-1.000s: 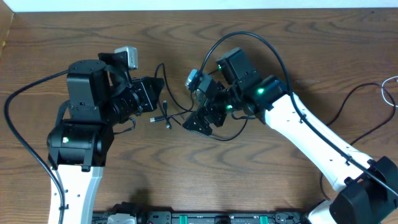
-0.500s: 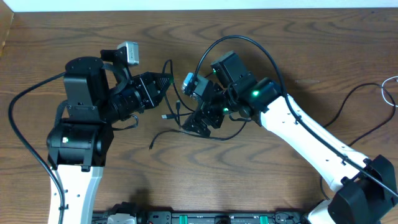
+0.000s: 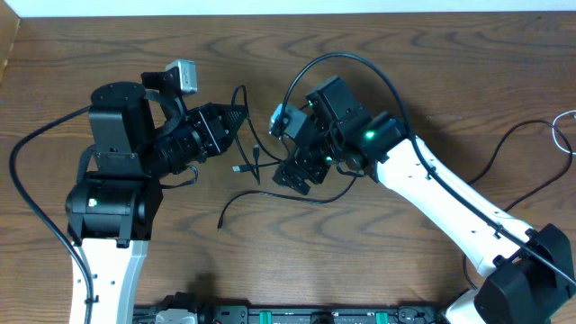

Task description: Untangle cables

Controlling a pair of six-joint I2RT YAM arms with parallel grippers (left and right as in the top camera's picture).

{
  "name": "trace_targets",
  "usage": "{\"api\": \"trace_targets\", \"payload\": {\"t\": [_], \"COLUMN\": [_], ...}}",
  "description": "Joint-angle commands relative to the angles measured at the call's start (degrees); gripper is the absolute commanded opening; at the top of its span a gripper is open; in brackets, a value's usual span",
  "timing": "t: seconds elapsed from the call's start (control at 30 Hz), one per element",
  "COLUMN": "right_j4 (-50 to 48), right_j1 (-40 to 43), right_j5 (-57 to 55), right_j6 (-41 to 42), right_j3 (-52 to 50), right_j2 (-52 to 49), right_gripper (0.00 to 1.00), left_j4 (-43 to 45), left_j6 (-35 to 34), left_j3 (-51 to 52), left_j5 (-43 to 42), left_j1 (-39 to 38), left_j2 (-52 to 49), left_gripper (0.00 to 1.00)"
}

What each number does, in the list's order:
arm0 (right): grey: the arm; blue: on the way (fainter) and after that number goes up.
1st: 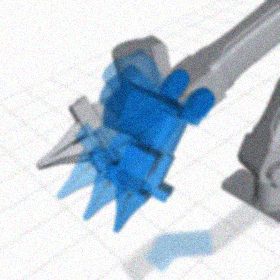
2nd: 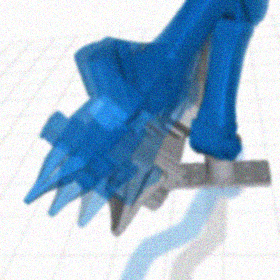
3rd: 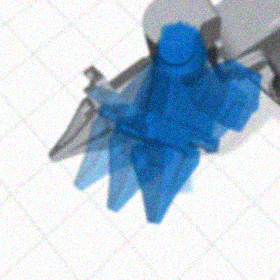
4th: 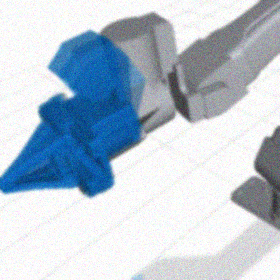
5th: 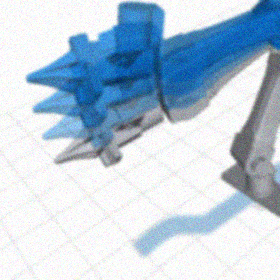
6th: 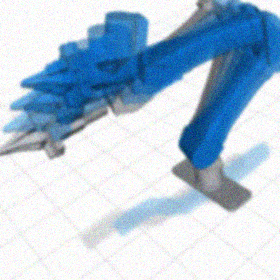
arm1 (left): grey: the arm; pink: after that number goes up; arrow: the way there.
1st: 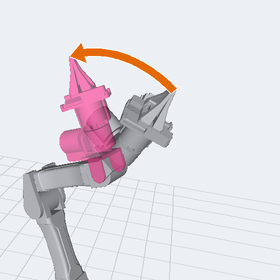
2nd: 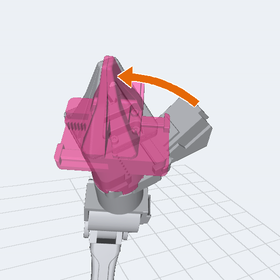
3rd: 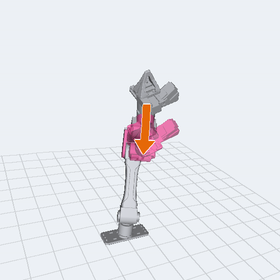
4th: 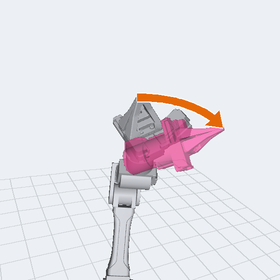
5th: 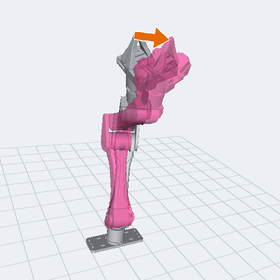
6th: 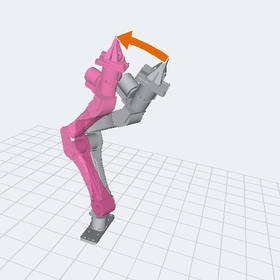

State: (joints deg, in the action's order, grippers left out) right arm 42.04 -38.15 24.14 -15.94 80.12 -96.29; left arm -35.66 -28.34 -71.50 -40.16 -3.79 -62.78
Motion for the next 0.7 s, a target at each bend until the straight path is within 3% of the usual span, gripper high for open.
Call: {"api": "trace_targets", "payload": {"t": [0.0, 0.1, 0.37, 0.53, 0.67], "right_j4": [-0.52, -6.97, -23.34, -25.16, -27.04], "right_j1": [-0.2, -0.2, -0.28, -0.59, -0.52], "right_j5": [-0.68, -0.68, 0.2, 0.15, -1.55], "right_j6": [-8.39, -11.1, -9.38, -9.33, -7.39], "right_j3": [-0.98, -4.26, -12.92, -14.45, -14.45], "right_j2": [-0.48, -0.48, -0.48, -0.48, -0.48], "right_gripper": [0.97, 0.97, 0.88, 0.79, 0.64], "left_j4": [0.57, 1.7, 1.95, 1.95, 1.88], "left_j6": [-0.98, -5.86, -11.02, -13.55, -14.05], "left_j3": [-1.07, -1.07, -1.07, -1.07, -1.07], "left_j5": [0.46, 0.55, 2.6, 5.42, 7.17], "left_j1": [0.31, 0.31, 0.31, 0.31, 0.31], "left_j2": [0.74, 0.74, 0.74, 0.74, 0.72], "left_gripper": [0.07, 0.07, 0.07, 0.08, 0.07]}}
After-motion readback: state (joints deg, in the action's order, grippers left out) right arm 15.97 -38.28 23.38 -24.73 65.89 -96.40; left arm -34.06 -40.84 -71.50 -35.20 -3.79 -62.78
